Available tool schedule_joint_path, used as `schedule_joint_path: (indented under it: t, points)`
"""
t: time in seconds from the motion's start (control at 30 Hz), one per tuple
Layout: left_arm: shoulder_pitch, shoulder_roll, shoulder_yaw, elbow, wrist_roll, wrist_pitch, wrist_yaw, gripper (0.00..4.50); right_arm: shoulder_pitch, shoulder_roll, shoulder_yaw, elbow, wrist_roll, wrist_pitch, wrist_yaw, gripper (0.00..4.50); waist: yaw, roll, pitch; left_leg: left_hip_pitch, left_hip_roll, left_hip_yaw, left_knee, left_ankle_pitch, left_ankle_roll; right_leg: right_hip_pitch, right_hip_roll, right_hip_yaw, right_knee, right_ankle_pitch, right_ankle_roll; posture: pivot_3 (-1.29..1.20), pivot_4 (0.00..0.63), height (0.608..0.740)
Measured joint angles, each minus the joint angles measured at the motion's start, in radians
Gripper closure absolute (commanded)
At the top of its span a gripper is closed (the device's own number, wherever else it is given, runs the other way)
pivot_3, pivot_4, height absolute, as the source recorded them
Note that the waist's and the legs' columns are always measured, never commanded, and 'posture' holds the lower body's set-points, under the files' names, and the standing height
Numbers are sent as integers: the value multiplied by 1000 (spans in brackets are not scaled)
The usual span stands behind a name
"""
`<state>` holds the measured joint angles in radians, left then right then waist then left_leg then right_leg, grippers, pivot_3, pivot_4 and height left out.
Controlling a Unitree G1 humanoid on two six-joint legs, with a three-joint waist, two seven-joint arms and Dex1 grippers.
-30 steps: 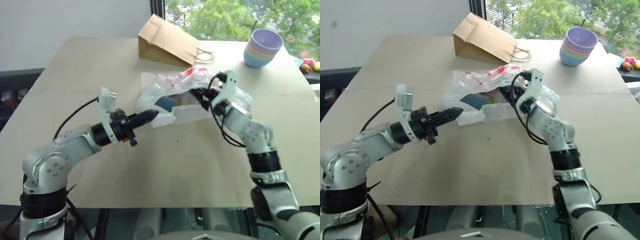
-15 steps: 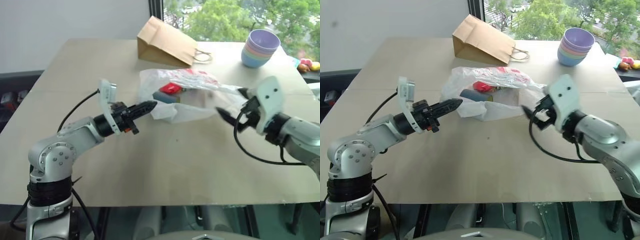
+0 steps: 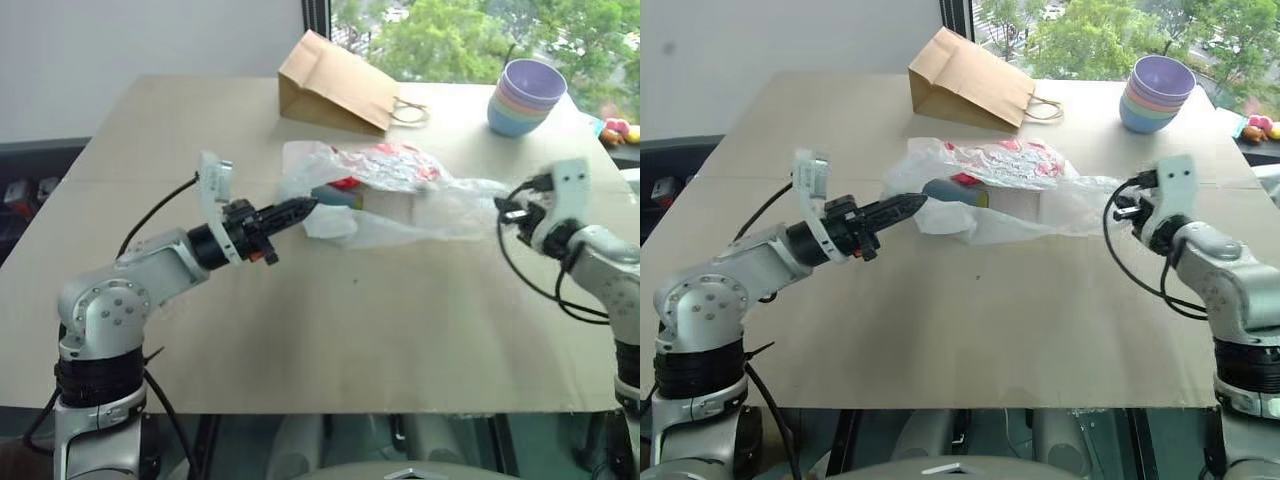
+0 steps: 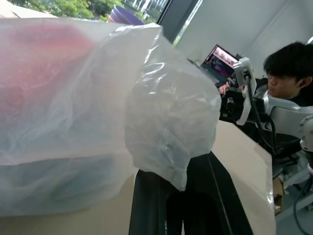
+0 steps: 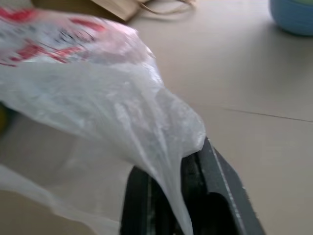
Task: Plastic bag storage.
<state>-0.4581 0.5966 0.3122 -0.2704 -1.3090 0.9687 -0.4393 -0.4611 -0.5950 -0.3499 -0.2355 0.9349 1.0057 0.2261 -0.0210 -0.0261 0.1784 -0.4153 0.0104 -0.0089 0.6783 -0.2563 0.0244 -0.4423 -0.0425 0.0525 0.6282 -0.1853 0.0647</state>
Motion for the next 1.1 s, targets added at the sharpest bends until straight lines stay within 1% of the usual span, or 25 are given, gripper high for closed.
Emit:
schedule_joint_path:
  t: [0.03,0.07,0.1,0.17,0.23,0.33,0.4,0.43,0.5,0.53,0.6,0.67,0.73,0.8,0.9,0.93,1.0,1.07,1.1]
  points:
    - [-57,-27,22,43,-57,-9,46,4500,-49,10,-36,29,100,28,0,4485,3,0,2,-1,0,0,3,0,0,0,1,-1,0,2,-1,0,150,740]
    - [-173,-61,54,125,-152,-31,132,4500,-157,20,-83,98,262,69,-15,4485,5,0,6,-2,1,-1,7,0,0,1,3,-2,0,5,-2,0,150,740]
    - [-314,-85,89,226,-219,-68,206,4500,-308,25,-124,205,391,88,-54,4485,6,0,8,0,1,-1,9,1,1,3,4,-2,-1,8,-2,0,150,740]
    - [-472,-85,124,316,-255,-107,249,4500,-485,8,-159,313,464,86,-93,4485,4,1,7,3,1,-1,8,1,2,6,5,-1,-2,9,-2,0,150,740]
    - [-620,-78,141,445,-236,-150,251,4500,-660,-6,-169,480,452,57,-124,4485,4,1,7,5,1,0,5,1,2,8,6,-1,-5,8,-3,0,150,740]
    - [-744,-72,133,605,-139,-200,204,4500,-814,-10,-155,680,358,-23,-120,4485,4,1,6,1,0,1,4,1,2,5,7,0,-6,9,-2,0,150,740]
    - [-775,-73,111,682,-73,-212,154,4500,-860,-16,-135,762,298,-54,-95,4485,6,1,6,-3,0,1,2,1,1,1,6,1,-4,9,-2,0,150,740]
    - [-775,-74,108,701,-52,-210,133,4500,-861,-21,-134,770,283,-52,-83,4485,6,1,6,-4,0,1,0,1,1,-1,5,1,-3,9,-2,0,150,740]
    - [-776,-75,108,730,-19,-203,100,4500,-857,-44,-134,759,270,-36,-59,4485,5,1,6,-17,0,1,0,4,-3,-13,5,0,-3,9,-2,0,150,740]
    - [-776,-75,109,733,-16,-201,96,4500,-856,-48,-134,754,269,-32,-57,4485,5,1,6,-18,0,1,0,4,-3,-14,4,0,-3,9,-2,0,150,740]
    - [-776,-76,110,730,-8,-178,85,4500,-830,-61,-150,696,286,2,-66,4485,5,1,6,-19,-1,1,-3,4,-3,-16,2,-1,-3,9,-2,0,150,740]
    - [-751,-75,110,677,-8,-147,86,4500,-790,-65,-187,606,333,35,-100,4485,5,1,6,-18,-2,1,-6,4,-3,-16,0,-2,-3,9,-2,0,150,740]
    - [-650,-71,111,547,-26,-87,98,4500,-685,-75,-232,440,412,75,-153,4485,5,2,6,-16,-3,0,-9,4,-3,-16,-3,-3,-3,9,-2,0,150,740]
    - [-539,-70,110,465,-35,-39,115,4500,-570,-82,-256,313,469,99,-200,4485,5,2,6,-17,-3,0,-8,4,-3,-16,-4,-4,-3,8,-1,0,150,740]
    - [-416,-76,100,367,-32,-1,129,4500,-399,-83,-254,151,499,102,-221,4485,6,2,6,-17,-4,2,-4,3,-2,-15,-5,-5,-3,9,-1,0,150,740]
    - [-362,-73,81,303,-13,-4,115,4500,-311,-88,-252,75,487,96,-213,4485,7,2,5,-15,-4,1,-4,3,-1,-13,-5,-5,-3,8,-1,0,150,740]
    - [-210,-68,9,159,76,-36,62,4500,-67,-106,-217,-79,378,55,-169,4485,12,3,1,-9,-5,1,-3,1,2,-5,-5,-6,-4,8,0,0,150,740]
    - [-84,-69,-68,102,189,-82,28,4500,153,-110,-159,-163,247,10,-116,4485,14,3,1,-3,-6,3,-3,1,2,-1,-5,-2,-4,6,1,0,150,740]
    - [-15,-71,-124,84,278,-129,12,4500,281,-106,-118,-210,167,-24,-80,4485,13,3,1,-1,-6,5,-3,2,1,-1,-4,0,-3,6,1,0,150,740]
